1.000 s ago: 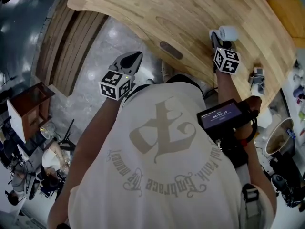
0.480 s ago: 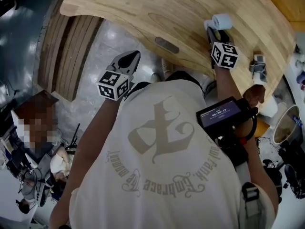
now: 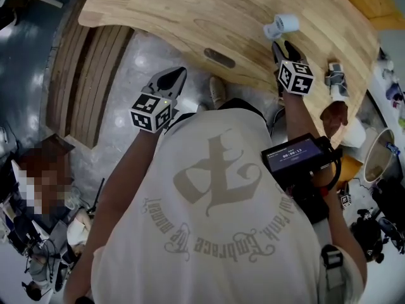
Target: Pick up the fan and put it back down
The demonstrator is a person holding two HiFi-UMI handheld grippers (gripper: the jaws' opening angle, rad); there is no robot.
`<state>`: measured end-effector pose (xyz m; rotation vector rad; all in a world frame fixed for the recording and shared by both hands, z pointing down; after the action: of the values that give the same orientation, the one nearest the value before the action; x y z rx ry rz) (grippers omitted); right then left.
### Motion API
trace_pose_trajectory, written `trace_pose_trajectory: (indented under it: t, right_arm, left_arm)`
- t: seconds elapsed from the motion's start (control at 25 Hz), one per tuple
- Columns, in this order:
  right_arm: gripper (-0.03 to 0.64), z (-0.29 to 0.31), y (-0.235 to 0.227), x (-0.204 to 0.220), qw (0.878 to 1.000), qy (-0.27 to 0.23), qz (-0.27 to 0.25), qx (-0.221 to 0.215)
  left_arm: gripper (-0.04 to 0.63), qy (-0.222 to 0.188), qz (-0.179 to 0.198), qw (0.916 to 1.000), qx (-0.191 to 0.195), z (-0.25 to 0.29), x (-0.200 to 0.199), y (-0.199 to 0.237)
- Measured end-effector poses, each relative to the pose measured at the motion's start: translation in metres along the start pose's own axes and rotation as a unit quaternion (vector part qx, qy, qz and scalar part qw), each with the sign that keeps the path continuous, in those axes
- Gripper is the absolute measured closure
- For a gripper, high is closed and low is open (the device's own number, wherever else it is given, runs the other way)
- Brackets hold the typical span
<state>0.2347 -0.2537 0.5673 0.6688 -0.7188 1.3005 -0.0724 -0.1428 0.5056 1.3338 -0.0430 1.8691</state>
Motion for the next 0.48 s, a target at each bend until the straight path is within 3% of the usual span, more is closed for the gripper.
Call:
trace_pose_trajectory:
  t: [0.28,0.48]
  right_arm:
    - [0.567,-0.053,0.003,-0.003,0.999,-0.028,0.016,0.019]
    - [0.585,-0.091,0.009,-0.007,0.997,-0.066,0.042,0.003]
  left_arm:
    - [0.584,-0.005,0.03,0.9989,0.037,-0.001,-0.008,-0.019]
    - [0.584,0.002,0.049,0.9967,0.066,0.006,-0.004,-0.037]
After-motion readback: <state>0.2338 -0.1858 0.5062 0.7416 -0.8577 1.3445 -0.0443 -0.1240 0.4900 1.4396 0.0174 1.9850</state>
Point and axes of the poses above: the fingertips, and each gripper's own axes: z forward along the fingers, y to its left, x out of its underside, the point moved 1 cm from there along -z, backward along the fingers, and after that the axes turned 12 degrees about x, right-handed, at the moved point
